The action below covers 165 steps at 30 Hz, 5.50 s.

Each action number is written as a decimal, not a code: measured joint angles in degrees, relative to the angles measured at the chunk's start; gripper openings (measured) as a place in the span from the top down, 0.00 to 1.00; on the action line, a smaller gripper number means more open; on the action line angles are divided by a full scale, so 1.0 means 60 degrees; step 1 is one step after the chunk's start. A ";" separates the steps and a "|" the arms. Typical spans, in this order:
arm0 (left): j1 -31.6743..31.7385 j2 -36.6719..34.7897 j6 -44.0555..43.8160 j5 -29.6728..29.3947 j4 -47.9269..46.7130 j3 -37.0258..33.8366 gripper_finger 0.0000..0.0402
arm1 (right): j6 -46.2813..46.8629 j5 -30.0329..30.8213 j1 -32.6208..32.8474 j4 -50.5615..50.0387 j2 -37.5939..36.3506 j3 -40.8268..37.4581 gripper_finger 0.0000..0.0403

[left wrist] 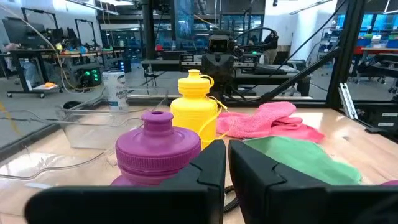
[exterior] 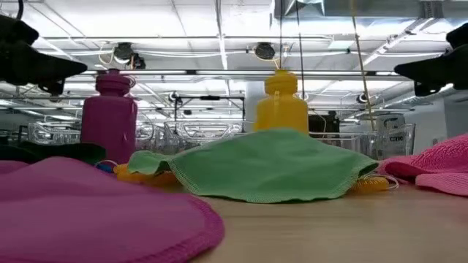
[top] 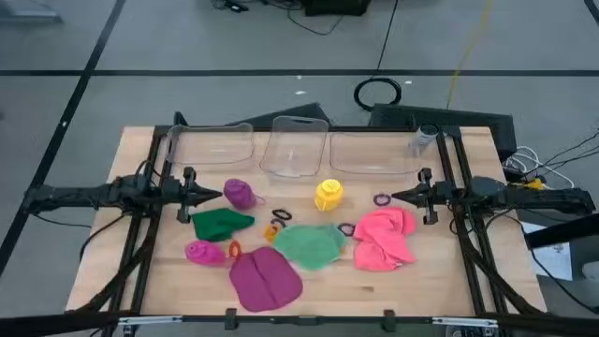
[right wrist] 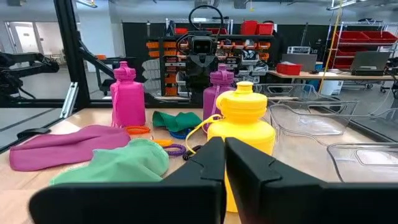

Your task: Pick & Place Sports Items

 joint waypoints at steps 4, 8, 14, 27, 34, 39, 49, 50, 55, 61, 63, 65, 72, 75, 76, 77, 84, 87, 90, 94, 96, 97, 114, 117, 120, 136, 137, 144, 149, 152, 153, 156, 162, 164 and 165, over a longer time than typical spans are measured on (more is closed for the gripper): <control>0.0000 0.0004 0.0004 0.0000 0.0004 0.0015 0.94 | 0.0000 -0.0002 0.0000 0.0008 0.0000 0.0000 1.00; 0.0000 0.0000 0.0004 -0.0004 0.0007 0.0015 0.94 | 0.0000 -0.0004 0.0000 0.0008 0.0000 0.0000 1.00; 0.0000 0.0004 0.0004 -0.0004 0.0011 0.0015 0.94 | 0.0003 -0.0004 0.0000 0.0008 0.0000 0.0000 1.00; -0.0004 0.0003 0.0007 -0.0004 0.0015 0.0015 0.94 | 0.0000 -0.0004 0.0000 0.0008 0.0000 0.0000 1.00; -0.0004 0.0004 0.0007 -0.0004 0.0015 0.0018 0.94 | -0.0614 -0.0006 0.0000 0.0025 0.0000 0.0000 1.00; 0.0000 0.0004 0.0007 -0.0004 0.0015 0.0018 0.94 | -0.0388 -0.0040 0.0004 0.0566 0.0004 0.0004 1.00; 0.0000 0.0004 0.0007 -0.0004 0.0015 0.0022 0.94 | 0.2399 -0.0040 0.0004 0.1998 0.0004 0.0000 1.00; 0.0000 0.0004 0.0007 -0.0004 0.0015 0.0022 0.94 | 0.2392 -0.0036 0.0004 0.2160 0.0004 0.0000 1.00; 0.0000 0.0004 0.0007 -0.0004 0.0015 0.0022 0.94 | 0.2346 -0.0036 0.0004 0.3010 0.0004 0.0000 1.00; 0.0000 0.0004 0.0007 -0.0004 0.0015 0.0022 0.94 | 0.1838 -0.0036 0.0004 0.3547 0.0004 0.0000 1.00; 0.0000 0.0004 0.0007 -0.0004 0.0015 0.0022 0.94 | 0.1811 -0.0036 0.0004 0.3662 0.0004 0.0000 1.00; 0.0000 0.0004 0.0007 -0.0004 0.0015 0.0022 0.94 | 0.1563 0.0016 0.0004 0.3965 0.0014 0.0000 1.00; -0.0007 0.0004 0.0007 -0.0004 0.0015 0.0022 0.94 | 0.0295 0.1250 0.0004 0.5126 0.0987 0.0157 1.00; -0.0007 0.0004 0.0007 -0.0004 0.0015 0.0022 0.94 | -0.0115 0.1519 0.0000 0.5304 0.1929 0.0577 1.00; -0.0004 0.0004 0.0007 -0.0004 0.0015 0.0022 0.94 | -0.0188 0.1515 0.0001 0.5337 0.2283 0.0711 1.00; -0.0004 0.0004 0.0007 -0.0004 0.0015 0.0022 0.94 | -0.0238 0.1514 0.0000 0.5214 0.2663 0.0892 1.00; -0.0004 0.0004 0.0007 -0.0004 0.0015 0.0022 0.94 | -0.0874 0.1475 0.0004 0.4772 0.5580 0.3256 1.00; 0.0000 0.0004 0.0007 -0.0006 0.0017 0.0022 0.94 | -0.1237 0.1469 0.0004 0.4688 0.6779 0.4236 1.00; 0.0000 0.0004 0.0007 -0.0004 0.0015 0.0022 0.94 | -0.1531 0.1442 0.0004 0.4805 0.7834 0.5156 1.00; 0.0000 0.0004 0.0007 -0.0004 0.0020 0.0022 0.94 | -0.1849 0.1132 0.0004 0.4772 0.9055 0.6037 1.00; 0.0000 0.0004 0.0080 -0.0013 0.0099 0.0022 0.94 | -0.1919 0.0819 0.0000 0.5237 0.9535 0.6284 1.00; 0.0000 0.0004 0.0221 -0.0043 0.0257 0.0022 0.94 | -0.1926 0.0676 0.0001 0.5558 0.9749 0.6323 1.00; 0.0000 0.0004 0.3127 -0.1577 0.4478 0.0143 0.93 | -0.1359 0.0459 -0.0010 0.7363 1.1085 0.6332 1.00; 0.0000 0.0004 0.3299 -0.1615 0.3734 0.0629 0.89 | -0.2007 0.0459 -0.0015 0.7519 1.1078 0.6331 1.00; 0.0000 0.0102 0.3165 -0.1606 0.2206 0.1425 0.79 | -0.2596 0.0459 -0.0015 0.7501 1.1081 0.6331 1.00; 0.0000 0.4252 0.2782 -0.1574 -0.0430 0.3869 0.23 | -0.4095 0.0503 -0.0021 0.8145 1.1078 0.6332 1.00; 0.0000 0.4517 0.2943 -0.1577 -0.0433 0.3955 0.21 | -0.4095 0.0503 -0.0022 0.8158 1.1078 0.6335 1.00; 0.0184 0.5966 0.2684 -0.1561 -0.0790 0.4831 0.13 | -0.3825 0.0510 -0.0113 0.8062 1.1078 0.6335 1.00; 0.0612 0.6657 0.1942 -0.1147 -0.2263 0.5485 0.13 | -0.3574 0.0506 -0.0278 0.7996 1.1078 0.6335 1.00; 0.0977 0.6936 0.1569 -0.0447 -0.2882 0.5588 0.13 | -0.3287 0.0508 -0.0336 0.7871 1.1078 0.6335 1.00; 0.1110 0.6996 0.1501 -0.0215 -0.3003 0.5588 0.13 | -0.3167 0.0506 -0.0342 0.7862 1.1078 0.6335 1.00; 0.1511 0.7064 0.1449 0.0338 -0.3013 0.5603 0.13 | -0.3072 0.0503 -0.0335 0.7790 1.1078 0.6335 1.00; 0.2157 0.7078 0.1012 0.1344 -0.3691 0.5603 0.13 | -0.2631 0.0506 -0.0335 0.7556 1.1078 0.6335 1.00; 0.2288 0.7078 0.0845 0.1344 -0.3889 0.5603 0.13 | -0.2575 0.0503 -0.0335 0.7515 1.1078 0.6335 1.00; 0.2340 0.7078 0.0798 0.1344 -0.3923 0.5603 0.13 | -0.2572 0.0503 -0.0331 0.7489 1.1078 0.6335 1.00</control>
